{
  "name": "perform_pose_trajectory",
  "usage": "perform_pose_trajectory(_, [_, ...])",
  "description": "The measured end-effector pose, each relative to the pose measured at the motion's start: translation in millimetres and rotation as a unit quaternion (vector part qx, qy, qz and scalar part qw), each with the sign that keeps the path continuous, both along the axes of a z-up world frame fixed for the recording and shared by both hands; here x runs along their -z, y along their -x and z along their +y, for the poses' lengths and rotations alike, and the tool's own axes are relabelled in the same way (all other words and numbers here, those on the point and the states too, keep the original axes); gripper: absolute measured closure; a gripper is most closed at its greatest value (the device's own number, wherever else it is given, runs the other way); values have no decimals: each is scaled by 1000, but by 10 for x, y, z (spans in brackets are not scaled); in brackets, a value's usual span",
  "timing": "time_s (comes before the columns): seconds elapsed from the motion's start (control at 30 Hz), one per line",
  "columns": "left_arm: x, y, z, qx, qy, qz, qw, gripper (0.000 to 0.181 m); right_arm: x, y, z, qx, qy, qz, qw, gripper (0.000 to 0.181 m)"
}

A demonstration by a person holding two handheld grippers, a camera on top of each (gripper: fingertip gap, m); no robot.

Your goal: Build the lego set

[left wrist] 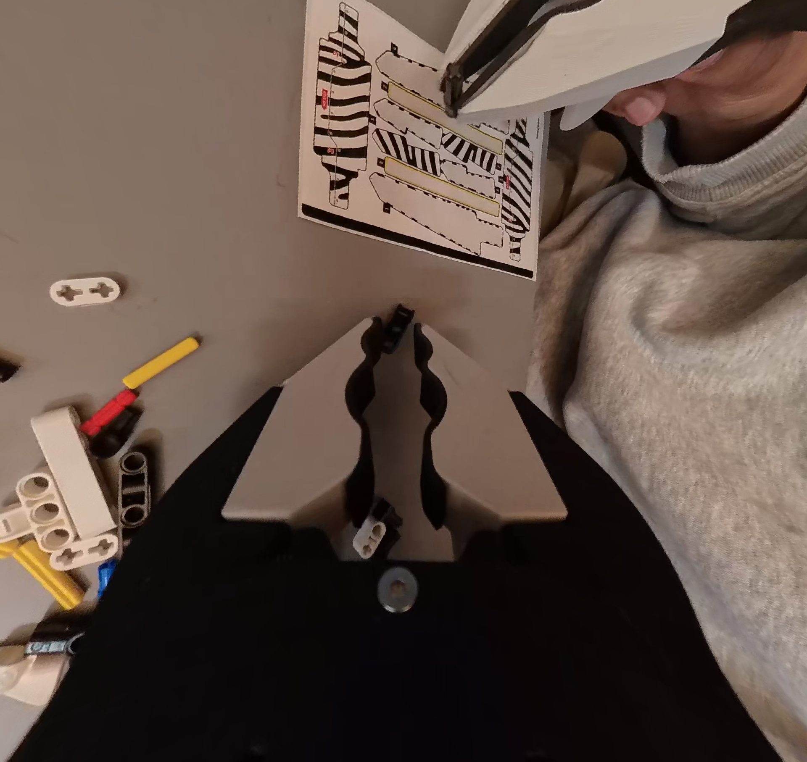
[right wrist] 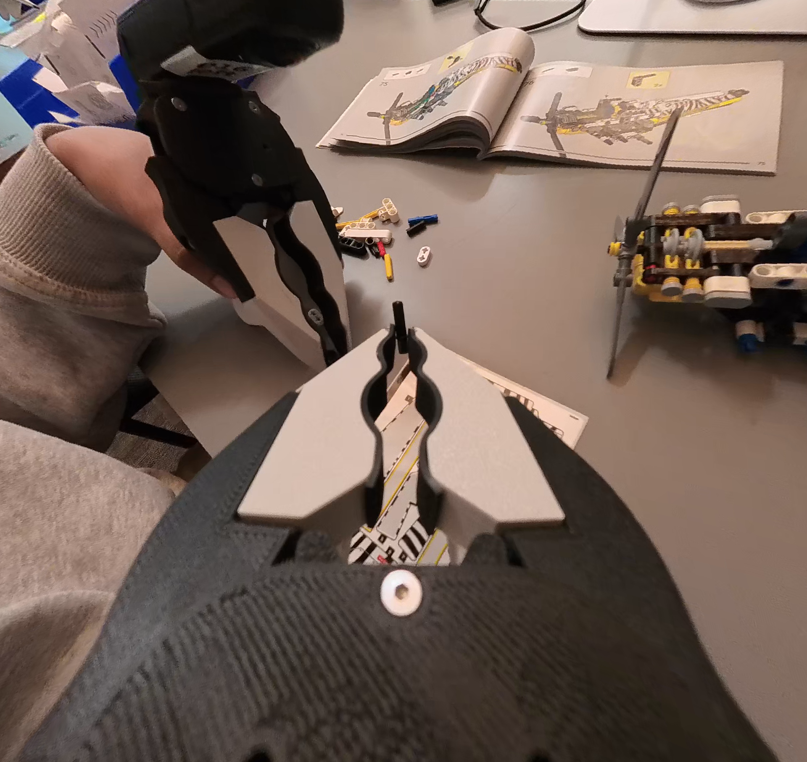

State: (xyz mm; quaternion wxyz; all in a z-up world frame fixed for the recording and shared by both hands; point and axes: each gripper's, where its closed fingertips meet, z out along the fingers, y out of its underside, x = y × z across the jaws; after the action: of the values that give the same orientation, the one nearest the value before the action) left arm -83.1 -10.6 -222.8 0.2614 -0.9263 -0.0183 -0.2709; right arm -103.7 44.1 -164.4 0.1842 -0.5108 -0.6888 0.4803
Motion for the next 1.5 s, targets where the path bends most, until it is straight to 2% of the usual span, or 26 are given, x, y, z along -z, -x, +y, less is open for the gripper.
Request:
perform_pose_trajectory(0.23, [-10, 114, -78, -19, 4, 25, 999, 160, -11, -20, 7, 2, -1, 4, 1000, 178])
perform_pose_trajectory(0.53, [14, 29, -154, 15, 9, 29, 999, 169, -7, -27, 0, 0, -3, 6, 1000, 178])
perform_pose_trajectory(0.63, [35, -67, -202, 40, 20, 17, 999, 180, -2, -28, 11, 1, -2, 5, 1000, 178])
perform_pose_trajectory(0.77, [-15, -174, -227, 66, 12, -3, 998, 181, 5, -32, 19, 1, 1, 4, 1000, 178])
perform_pose_trajectory(0.87, [-164, -81, -107, 36, -35, -3, 999, 177, -5, -36, 20, 0, -1, 9, 1000, 178])
perform_pose_trajectory(0.9, [-252, -29, -28, 17, -61, -9, 998, 169, -16, -35, 21, 0, -4, 14, 1000, 179])
perform_pose_trajectory(0.97, [-485, 112, 181, -36, -130, -30, 990, 168, -48, -26, 31, 2, -24, 32, 999, 179])
perform_pose_trajectory(1.07, [-911, 252, 440, -99, -243, -107, 959, 164, -107, -10, 44, 7, -89, 66, 994, 179])
perform_pose_trajectory(1.13, [-1076, 280, 498, -112, -287, -152, 939, 162, -147, 2, 71, 16, -144, 89, 986, 179])
perform_pose_trajectory(1.17, [-1089, 265, 499, -108, -294, -164, 936, 163, -166, 3, 78, 18, -168, 98, 981, 179])
perform_pose_trajectory(1.3, [-932, 219, 524, -96, -267, -145, 948, 160, -260, 3, 39, 19, -213, 127, 969, 179])
perform_pose_trajectory(1.43, [-992, 116, 552, -79, -276, -168, 943, 158, -329, 16, -9, 16, -231, 144, 962, 178])
perform_pose_trajectory(1.5, [-1003, 113, 568, -81, -279, -174, 941, 166, -381, 14, -24, 16, -239, 160, 958, 178])
